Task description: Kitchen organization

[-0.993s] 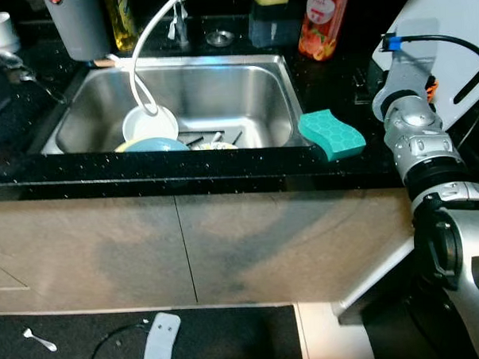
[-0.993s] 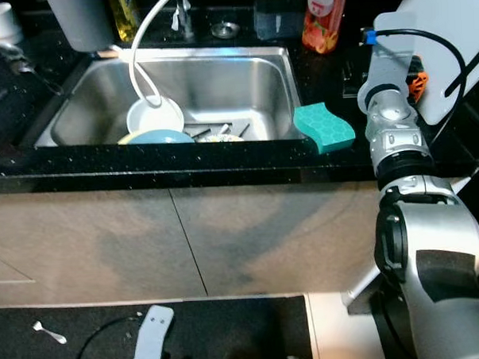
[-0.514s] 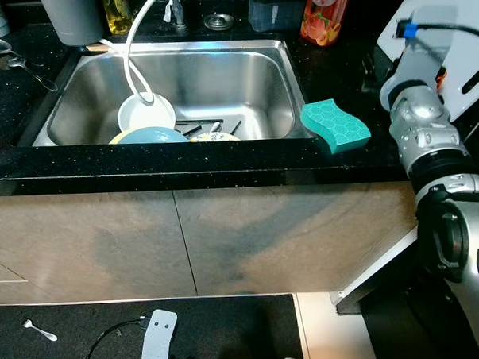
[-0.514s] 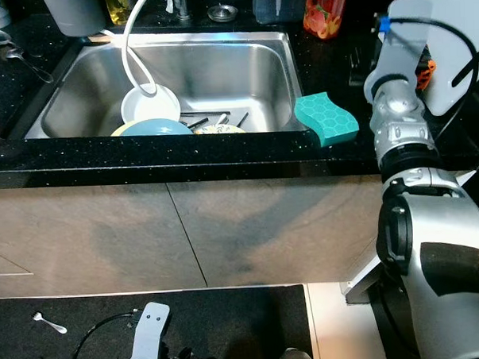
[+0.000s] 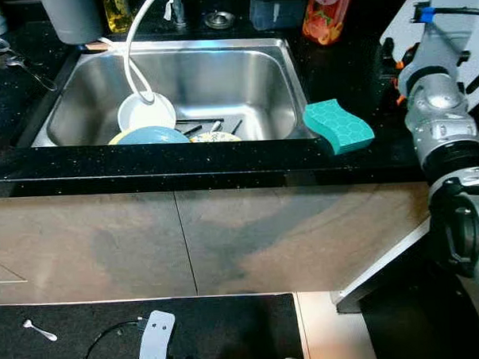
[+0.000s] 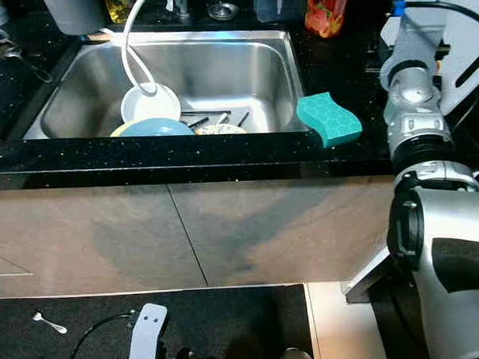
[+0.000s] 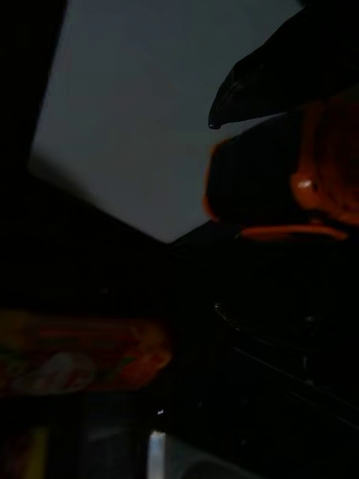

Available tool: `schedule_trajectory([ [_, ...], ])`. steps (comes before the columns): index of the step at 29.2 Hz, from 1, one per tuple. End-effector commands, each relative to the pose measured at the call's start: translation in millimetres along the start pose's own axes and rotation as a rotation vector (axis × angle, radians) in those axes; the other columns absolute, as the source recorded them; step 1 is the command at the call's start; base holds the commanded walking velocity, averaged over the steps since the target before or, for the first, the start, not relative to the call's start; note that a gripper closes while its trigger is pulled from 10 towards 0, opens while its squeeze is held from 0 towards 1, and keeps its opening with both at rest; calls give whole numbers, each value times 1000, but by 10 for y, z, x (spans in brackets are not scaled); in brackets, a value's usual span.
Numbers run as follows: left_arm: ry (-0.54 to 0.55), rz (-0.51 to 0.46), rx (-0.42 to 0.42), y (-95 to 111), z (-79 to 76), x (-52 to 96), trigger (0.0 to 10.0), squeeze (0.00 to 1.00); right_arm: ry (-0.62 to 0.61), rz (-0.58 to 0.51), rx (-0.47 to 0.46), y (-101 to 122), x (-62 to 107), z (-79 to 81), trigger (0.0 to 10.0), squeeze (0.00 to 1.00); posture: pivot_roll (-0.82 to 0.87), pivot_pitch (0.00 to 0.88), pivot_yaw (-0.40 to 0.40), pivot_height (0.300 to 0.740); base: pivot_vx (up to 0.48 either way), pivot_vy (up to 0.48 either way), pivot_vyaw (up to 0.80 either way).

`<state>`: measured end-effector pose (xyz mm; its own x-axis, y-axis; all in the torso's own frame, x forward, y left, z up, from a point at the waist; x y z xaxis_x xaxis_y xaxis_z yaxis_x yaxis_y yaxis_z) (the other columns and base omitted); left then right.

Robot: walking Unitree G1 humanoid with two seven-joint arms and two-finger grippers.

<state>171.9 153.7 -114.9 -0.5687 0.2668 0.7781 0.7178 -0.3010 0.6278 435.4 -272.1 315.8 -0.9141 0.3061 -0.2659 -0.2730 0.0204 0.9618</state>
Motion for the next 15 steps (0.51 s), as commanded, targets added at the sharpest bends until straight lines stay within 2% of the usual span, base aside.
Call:
schedule_trajectory([
  [1,-39,137,20,-400,-109,110,10000,0,-23,51,14,-78,5,-56,10000,0,41,149,-11,740,0,0,0],
  [8,-42,133,17,-384,-116,102,10000,0,-65,84,23,-136,15,-156,10000,0,39,154,-15,740,0,0,0],
  [15,-44,130,16,-381,-122,101,10000,0,-87,148,20,-253,38,-165,10000,0,42,159,-19,740,0,0,0],
])
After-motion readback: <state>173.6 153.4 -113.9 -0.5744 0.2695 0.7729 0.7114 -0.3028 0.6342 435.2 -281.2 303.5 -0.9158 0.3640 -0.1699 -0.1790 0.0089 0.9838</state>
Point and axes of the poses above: a point about 5 cm out from each wrist's last joint towards the gripper, its own x axis pointing back from the gripper into the wrist, its own y axis along the axis of the wrist's last joint, z = x × y, the point moved 3 cm from there along -x, pointing out of the wrist towards the gripper, and after that the axes turned 11 degrees about -x, right-handed, at the moved point
